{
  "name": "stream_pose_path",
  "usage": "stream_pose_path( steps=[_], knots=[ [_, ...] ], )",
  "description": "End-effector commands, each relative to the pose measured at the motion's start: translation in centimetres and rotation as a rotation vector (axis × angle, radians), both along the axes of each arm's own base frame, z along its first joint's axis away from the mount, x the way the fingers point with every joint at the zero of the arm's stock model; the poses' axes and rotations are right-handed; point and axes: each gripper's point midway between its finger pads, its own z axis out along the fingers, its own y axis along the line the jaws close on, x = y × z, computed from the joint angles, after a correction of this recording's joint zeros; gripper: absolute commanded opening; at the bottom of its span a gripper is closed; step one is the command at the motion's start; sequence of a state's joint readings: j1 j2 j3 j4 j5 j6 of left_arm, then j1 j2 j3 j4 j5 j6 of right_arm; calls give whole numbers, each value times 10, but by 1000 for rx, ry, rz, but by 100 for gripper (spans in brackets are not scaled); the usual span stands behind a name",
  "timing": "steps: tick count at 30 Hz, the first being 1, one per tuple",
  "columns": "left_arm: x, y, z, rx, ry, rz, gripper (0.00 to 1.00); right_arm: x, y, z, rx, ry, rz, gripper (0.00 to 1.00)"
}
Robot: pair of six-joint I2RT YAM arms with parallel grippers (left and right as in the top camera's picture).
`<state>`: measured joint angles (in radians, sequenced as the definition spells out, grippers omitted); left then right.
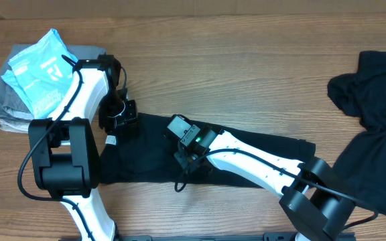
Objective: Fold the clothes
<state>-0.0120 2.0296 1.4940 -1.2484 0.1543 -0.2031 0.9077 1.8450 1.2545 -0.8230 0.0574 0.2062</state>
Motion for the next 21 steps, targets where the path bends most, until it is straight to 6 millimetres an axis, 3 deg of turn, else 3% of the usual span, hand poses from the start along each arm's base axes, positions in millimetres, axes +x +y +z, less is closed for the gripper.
stream_pose_path(
  steps=[1, 10, 16, 21],
  knots=[
    [0, 0, 4, -17, -10, 3, 49, -2, 5, 2, 39, -5, 24, 32],
    [0, 0, 4, -17, -10, 3, 50, -12, -4, -25, 25, -10, 132, 34],
    [0, -1, 4, -21, -10, 4, 50, -11, -3, -31, 39, -21, 132, 34],
    [0, -1, 4, -21, -10, 4, 50, -10, -1, -30, 44, -26, 132, 18]
  ],
)
